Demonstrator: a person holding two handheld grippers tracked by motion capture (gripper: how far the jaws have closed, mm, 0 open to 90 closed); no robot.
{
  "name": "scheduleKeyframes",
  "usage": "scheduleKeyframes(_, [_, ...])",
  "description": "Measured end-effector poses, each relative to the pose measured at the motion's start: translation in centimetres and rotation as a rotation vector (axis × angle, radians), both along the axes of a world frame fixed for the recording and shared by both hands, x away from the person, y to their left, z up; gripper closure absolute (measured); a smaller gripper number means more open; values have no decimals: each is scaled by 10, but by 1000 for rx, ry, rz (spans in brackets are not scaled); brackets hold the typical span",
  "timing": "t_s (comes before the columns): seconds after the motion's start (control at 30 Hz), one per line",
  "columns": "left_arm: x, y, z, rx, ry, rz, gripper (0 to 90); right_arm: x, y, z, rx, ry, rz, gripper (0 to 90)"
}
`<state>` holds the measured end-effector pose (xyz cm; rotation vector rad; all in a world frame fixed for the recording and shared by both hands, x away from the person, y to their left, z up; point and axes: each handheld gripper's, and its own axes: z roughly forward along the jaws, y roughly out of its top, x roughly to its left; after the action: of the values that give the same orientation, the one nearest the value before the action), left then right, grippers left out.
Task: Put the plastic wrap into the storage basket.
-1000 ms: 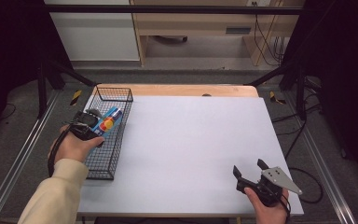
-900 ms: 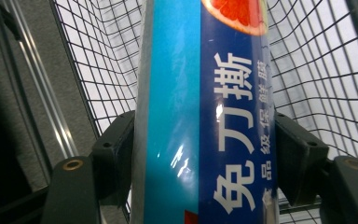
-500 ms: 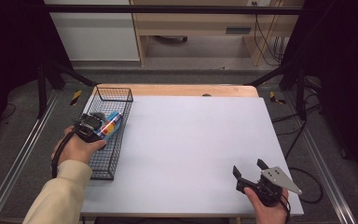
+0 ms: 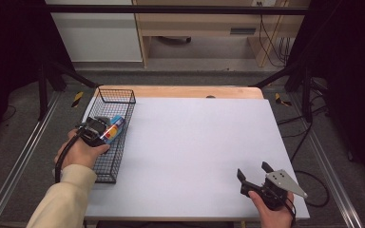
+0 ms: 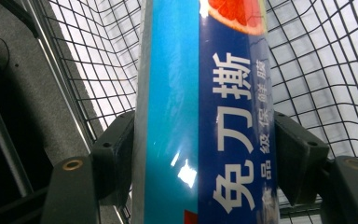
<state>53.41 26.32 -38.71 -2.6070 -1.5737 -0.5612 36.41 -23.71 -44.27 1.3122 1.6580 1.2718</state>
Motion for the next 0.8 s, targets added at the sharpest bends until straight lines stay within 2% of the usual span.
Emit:
scheduleKeyframes(0.03, [-1,-1,1,14,-13,-25,314,0,0,0,-1,2,2,102])
scheduleKeyframes(0.07, [-1,-1,1,14,-13,-25,306,0,0,0,-1,2,2,102])
scheduleKeyframes(0.13, [-4,-3,5,20,-61,-46,252,0,0,0,-3,3,2,96])
scheduleKeyframes(0.17, [-10,-4,11,1,-96,-61,220,0,0,0,-4,2,4,95])
scheduleKeyframes(0.2, [-10,-4,11,1,-96,-61,203,0,0,0,-4,2,4,95])
scheduleKeyframes(0.27, [-17,-5,18,-6,-129,-85,200,0,0,0,-8,0,2,95])
scheduleKeyframes(0.37, [-30,-8,31,-47,-204,-118,157,0,0,0,-14,3,-3,94])
scheduleKeyframes(0.5, [-39,-13,40,-61,-257,-153,134,0,0,0,-18,3,-5,93])
scheduleKeyframes(0.57, [-41,-14,42,-60,-266,-158,113,0,0,0,-19,3,-4,93])
scheduleKeyframes(0.6, [-43,-16,46,-69,-292,-165,103,0,0,0,-21,0,-5,92])
scheduleKeyframes(0.63, [-43,-16,46,-69,-292,-165,93,0,0,0,-21,0,-5,92])
scheduleKeyframes(0.7, [-47,-18,52,-106,-331,-188,79,0,-1,0,-13,3,-6,89])
scheduleKeyframes(0.8, [-50,-19,57,-119,-352,-211,58,0,-1,0,-12,2,-5,83])
